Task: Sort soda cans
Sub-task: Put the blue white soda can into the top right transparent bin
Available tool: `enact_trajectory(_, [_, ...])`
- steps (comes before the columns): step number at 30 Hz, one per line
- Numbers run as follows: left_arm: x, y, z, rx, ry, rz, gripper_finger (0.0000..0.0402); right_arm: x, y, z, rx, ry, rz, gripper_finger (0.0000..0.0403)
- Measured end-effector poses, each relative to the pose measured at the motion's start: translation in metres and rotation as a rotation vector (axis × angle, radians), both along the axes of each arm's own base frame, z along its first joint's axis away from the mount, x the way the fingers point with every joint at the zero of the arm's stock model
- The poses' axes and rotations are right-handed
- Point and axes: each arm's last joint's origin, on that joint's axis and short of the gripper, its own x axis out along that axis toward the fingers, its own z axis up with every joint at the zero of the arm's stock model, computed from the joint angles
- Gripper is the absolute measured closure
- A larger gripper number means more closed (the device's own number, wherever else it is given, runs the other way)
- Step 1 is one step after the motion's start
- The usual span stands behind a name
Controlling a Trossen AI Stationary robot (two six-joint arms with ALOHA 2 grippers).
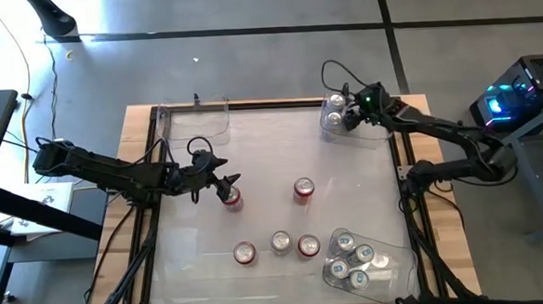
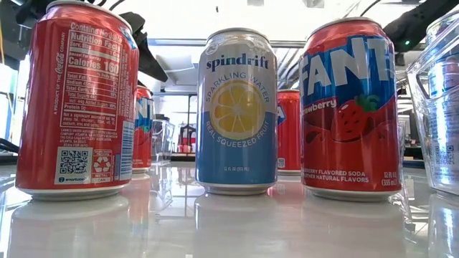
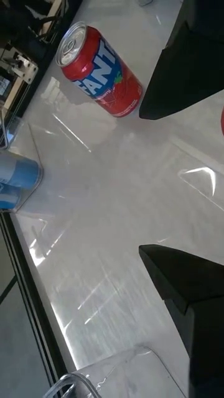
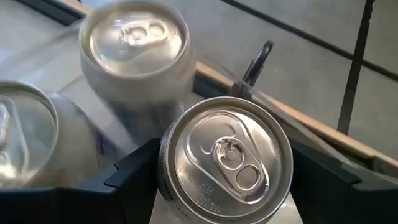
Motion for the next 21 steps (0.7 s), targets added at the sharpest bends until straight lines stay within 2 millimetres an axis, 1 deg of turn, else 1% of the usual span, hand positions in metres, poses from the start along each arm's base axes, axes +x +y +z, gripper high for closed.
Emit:
enact_trajectory(5, [0.0,0.0,0.0,0.0,0.0,0.0,0.006,0.006,-0.007,-0.005,-0.01,-0.001,0.003,0.0121])
enact_trajectory(10, [0.0,0.0,0.0,-0.005,-0.002,0.003,0.006,0.005,-0.007,-0.002,-0.038,-0.019,-0.003,0.0067])
enact_trajectory(12, [0.0,0.0,0.0,-0.006,-0.002,0.003,0.006,0.005,-0.007,0.006,-0.067,-0.045,-0.005,0.0056])
enact_trajectory(17, [0.0,0.0,0.0,-0.013,-0.005,0.005,0.006,0.002,-0.003,0.025,-0.122,-0.086,-0.001,0.0049])
enact_trajectory(19, [0.0,0.0,0.0,-0.016,-0.005,0.002,0.006,0.001,0.003,0.036,-0.155,-0.122,0.006,0.0048])
enact_trajectory(21, [0.0,0.0,0.0,-0.018,-0.005,0.002,0.006,0.003,0.012,0.044,-0.176,-0.16,0.045,0.0048])
